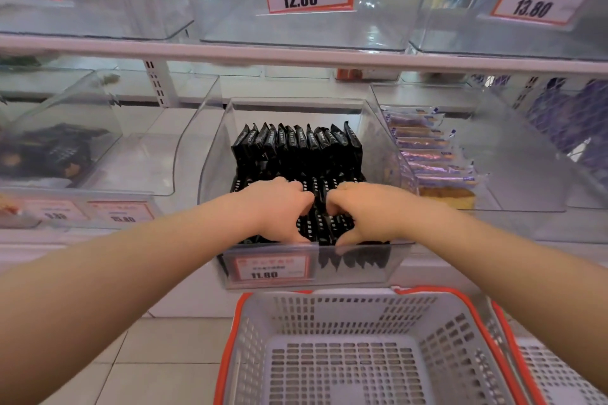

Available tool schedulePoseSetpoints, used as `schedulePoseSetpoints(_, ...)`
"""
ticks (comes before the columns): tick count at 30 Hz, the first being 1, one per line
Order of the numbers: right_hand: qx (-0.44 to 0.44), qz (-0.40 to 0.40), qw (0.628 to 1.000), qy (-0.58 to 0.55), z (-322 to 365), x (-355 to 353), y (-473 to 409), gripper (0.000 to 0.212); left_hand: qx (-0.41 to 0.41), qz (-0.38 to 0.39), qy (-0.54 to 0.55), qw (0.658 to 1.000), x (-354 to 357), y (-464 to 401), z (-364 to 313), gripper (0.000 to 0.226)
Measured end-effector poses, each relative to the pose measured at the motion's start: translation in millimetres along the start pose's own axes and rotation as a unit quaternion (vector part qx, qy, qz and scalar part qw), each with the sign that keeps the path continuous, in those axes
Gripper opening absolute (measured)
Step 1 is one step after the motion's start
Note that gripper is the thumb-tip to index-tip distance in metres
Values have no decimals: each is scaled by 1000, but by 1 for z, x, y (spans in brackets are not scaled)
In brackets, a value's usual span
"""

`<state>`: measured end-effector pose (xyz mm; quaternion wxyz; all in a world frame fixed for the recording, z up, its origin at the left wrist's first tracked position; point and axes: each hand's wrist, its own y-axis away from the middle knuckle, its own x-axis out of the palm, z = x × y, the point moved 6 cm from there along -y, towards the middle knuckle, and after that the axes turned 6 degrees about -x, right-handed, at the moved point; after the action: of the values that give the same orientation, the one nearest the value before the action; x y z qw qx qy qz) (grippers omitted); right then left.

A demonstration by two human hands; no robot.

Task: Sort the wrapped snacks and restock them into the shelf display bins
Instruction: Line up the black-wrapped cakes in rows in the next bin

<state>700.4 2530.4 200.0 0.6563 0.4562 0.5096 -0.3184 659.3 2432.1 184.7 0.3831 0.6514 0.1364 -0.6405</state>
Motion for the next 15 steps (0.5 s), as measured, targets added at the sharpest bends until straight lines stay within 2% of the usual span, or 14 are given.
schedulePoseSetpoints(4, 24, 138, 987, 80, -6, 1, 15, 59, -1, -49, -58, 997, -1, -2, -4, 52)
schedulePoseSetpoints(6, 27, 178, 975, 127, -5, 5, 16, 55, 0, -69, -79, 994, -2, -1, -7, 49)
schedulePoseSetpoints(8, 16, 169, 969, 177, -3, 5, 13, 48, 2, -58, -55, 997, -4, 2, -5, 51)
schedulePoseSetpoints(11, -1, 108, 966, 234, -2, 4, 8, 44, 3, -1, -10, 1000, -9, 12, 7, 60)
schedulePoseSetpoints(15, 9, 121, 979, 166, -7, 5, 3, 38, -20, 68, -102, 992, -16, 26, 32, 56)
